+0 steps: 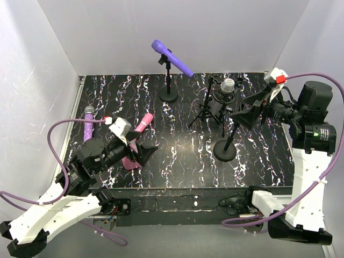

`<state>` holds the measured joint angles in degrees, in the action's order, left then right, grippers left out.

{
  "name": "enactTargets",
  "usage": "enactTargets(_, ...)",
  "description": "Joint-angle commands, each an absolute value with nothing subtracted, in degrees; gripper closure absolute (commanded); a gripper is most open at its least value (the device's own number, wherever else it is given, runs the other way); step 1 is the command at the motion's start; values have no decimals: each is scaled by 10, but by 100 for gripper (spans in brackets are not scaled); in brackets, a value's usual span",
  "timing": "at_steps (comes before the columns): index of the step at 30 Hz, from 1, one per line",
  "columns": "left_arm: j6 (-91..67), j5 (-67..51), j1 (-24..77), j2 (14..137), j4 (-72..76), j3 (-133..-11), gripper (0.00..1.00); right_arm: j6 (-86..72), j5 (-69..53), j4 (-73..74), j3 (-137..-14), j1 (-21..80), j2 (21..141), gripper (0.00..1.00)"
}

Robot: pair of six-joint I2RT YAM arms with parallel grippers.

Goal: Attach the microphones to the stand

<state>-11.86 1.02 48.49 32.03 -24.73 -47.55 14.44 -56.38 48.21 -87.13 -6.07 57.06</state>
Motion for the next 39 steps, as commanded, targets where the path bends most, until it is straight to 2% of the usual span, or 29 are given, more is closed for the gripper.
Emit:
enactTargets(1,-112,0,484,327,-223,-497,2,165,-598,501,-865,-64,555,11)
enactTargets(27,-96,-76,483,432,-146,-526,2,182,-620,511,-853,-70,549,11)
enactTargets(39,-105,-154,483,542,-136,-574,2,186,-623,513,-853,-74,550,11)
